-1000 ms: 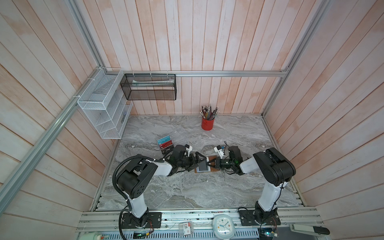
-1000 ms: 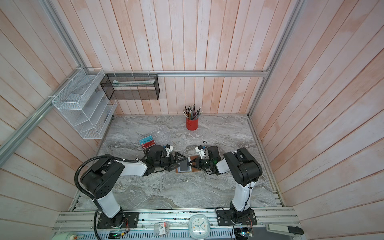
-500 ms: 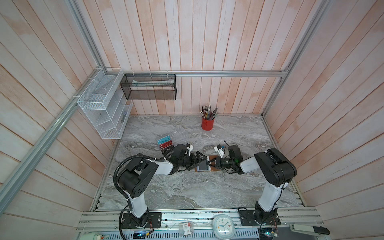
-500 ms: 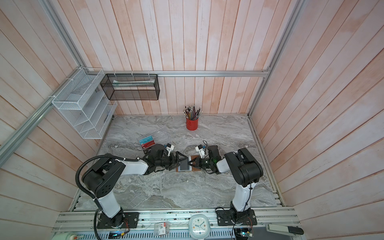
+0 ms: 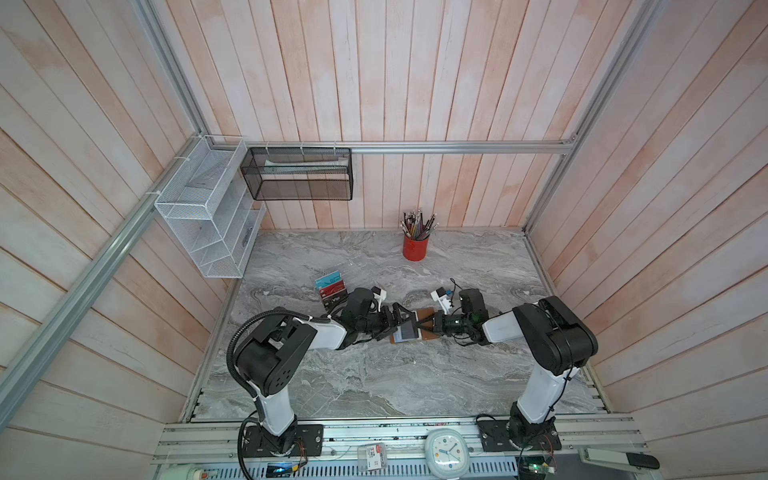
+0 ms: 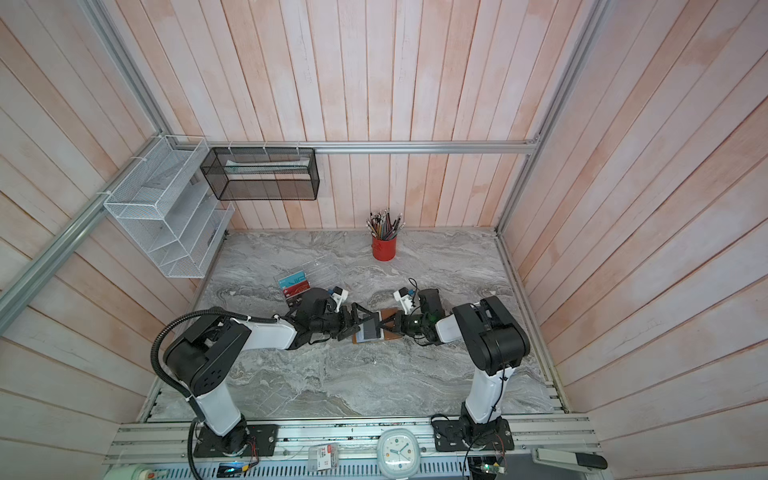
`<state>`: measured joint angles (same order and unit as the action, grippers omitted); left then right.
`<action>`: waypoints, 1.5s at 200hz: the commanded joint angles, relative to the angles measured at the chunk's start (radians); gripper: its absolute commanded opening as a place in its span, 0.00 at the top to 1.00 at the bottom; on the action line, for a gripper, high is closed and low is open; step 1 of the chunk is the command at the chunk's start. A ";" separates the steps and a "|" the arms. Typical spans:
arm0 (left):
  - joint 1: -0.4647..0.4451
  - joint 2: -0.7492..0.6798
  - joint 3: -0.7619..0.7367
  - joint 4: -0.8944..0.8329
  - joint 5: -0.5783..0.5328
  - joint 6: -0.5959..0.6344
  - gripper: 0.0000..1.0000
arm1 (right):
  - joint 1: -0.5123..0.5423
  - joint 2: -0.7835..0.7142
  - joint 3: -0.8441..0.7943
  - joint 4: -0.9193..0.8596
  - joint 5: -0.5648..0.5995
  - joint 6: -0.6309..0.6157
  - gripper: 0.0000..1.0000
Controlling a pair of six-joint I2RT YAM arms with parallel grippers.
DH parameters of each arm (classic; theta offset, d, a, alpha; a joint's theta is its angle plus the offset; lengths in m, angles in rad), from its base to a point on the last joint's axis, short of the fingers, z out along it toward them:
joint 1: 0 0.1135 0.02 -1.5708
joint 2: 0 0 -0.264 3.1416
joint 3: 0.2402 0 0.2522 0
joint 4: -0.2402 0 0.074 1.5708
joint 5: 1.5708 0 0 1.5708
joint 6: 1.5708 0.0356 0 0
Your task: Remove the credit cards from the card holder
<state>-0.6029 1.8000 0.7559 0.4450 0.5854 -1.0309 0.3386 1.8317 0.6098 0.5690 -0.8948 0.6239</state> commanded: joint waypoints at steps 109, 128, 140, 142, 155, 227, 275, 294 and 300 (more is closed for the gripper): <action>0.019 0.069 -0.056 -0.192 -0.084 0.032 0.00 | -0.056 -0.075 -0.045 0.063 -0.030 0.022 1.00; 0.019 0.071 -0.057 -0.183 -0.078 0.029 0.00 | -0.059 -0.084 -0.045 0.061 -0.030 0.023 1.00; 0.019 0.069 -0.056 -0.178 -0.076 0.028 0.00 | -0.062 -0.088 -0.048 0.060 -0.029 0.026 1.00; 0.019 0.068 -0.056 -0.177 -0.075 0.028 0.00 | -0.063 -0.089 -0.049 0.060 -0.029 0.026 1.00; 0.019 0.064 -0.053 -0.173 -0.070 0.029 0.00 | -0.067 -0.094 -0.051 0.064 -0.029 0.031 1.00; 0.018 0.035 -0.027 -0.180 -0.052 0.049 0.00 | -0.085 -0.153 -0.067 0.048 -0.021 0.036 1.00; 0.019 0.026 -0.018 -0.184 -0.047 0.058 0.00 | -0.090 -0.172 -0.059 0.025 -0.014 0.028 1.00; 0.020 0.019 -0.012 -0.203 -0.056 0.067 0.00 | -0.090 -0.184 -0.044 -0.044 0.020 -0.013 1.00; 0.018 0.019 -0.013 -0.205 -0.058 0.070 0.00 | -0.090 -0.186 -0.041 -0.056 0.025 -0.020 1.00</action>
<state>-0.5892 1.8015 0.7620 0.4068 0.5858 -0.9928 0.2672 1.6798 0.5526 0.5732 -0.9237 0.6533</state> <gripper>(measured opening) 0.998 0.047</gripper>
